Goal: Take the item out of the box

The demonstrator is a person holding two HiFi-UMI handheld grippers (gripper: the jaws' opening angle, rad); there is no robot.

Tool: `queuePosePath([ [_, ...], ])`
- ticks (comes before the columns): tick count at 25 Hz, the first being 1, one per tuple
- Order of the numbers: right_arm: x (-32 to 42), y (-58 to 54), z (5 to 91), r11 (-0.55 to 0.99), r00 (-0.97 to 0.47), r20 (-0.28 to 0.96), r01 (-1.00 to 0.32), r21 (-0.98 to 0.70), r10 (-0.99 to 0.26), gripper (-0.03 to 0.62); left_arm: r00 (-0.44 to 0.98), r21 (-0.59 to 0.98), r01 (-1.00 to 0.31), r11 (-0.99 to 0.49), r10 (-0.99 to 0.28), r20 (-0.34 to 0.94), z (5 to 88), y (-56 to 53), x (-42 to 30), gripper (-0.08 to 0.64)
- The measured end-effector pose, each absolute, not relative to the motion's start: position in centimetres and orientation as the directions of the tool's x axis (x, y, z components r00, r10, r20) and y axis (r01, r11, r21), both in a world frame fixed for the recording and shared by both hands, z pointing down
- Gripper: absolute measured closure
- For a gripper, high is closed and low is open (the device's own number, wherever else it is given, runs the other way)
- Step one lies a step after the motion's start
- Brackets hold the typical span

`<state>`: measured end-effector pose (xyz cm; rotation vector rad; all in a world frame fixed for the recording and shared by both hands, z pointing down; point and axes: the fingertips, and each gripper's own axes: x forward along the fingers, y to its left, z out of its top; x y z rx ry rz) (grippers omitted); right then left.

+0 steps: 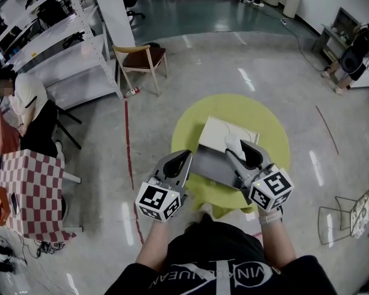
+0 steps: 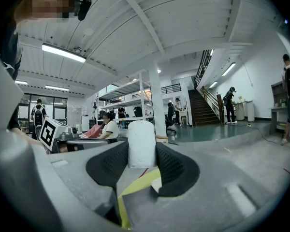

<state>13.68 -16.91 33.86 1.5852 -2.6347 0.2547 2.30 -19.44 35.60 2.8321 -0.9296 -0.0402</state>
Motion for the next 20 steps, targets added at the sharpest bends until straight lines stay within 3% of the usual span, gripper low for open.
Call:
queuePosePath([
  [20, 13.7, -16.6, 35.1, 0.474, -0.489, 0.151, -0.872, -0.125, -0.859, 0.414, 0.794, 0.173, -0.607, -0.776, -0.604, 0.073, 37.3, -19.0, 2.3, 0.54],
])
